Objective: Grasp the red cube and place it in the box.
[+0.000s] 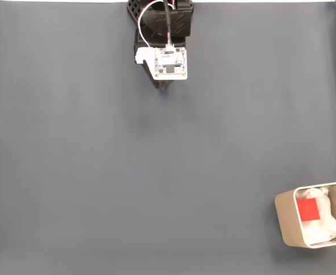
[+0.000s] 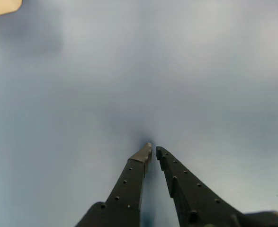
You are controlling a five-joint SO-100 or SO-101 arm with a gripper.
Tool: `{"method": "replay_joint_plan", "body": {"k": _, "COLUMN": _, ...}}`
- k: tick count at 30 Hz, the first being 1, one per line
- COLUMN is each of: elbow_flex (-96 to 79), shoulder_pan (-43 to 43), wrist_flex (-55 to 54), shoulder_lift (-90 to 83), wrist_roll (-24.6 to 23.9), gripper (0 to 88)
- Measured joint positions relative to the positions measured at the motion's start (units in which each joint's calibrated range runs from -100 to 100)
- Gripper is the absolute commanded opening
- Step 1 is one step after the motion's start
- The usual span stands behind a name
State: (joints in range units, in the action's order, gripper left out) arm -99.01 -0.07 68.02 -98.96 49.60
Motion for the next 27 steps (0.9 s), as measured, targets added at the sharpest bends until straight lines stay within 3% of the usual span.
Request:
{"method": "replay_joint_plan", "body": {"k": 8, "elbow_flex": 0.0, "shoulder_pan": 0.15, "wrist_flex": 6.36, "shoulder_lift": -1.04, "wrist_roll": 0.83, "gripper": 0.4}}
{"method": "replay_joint_plan", "body": {"k": 27, "elbow_flex": 0.0, "shoulder_pan": 0.22, "wrist_flex": 6.92, "shoulder_lift": -1.04, "wrist_roll": 0.2, "gripper": 0.4}}
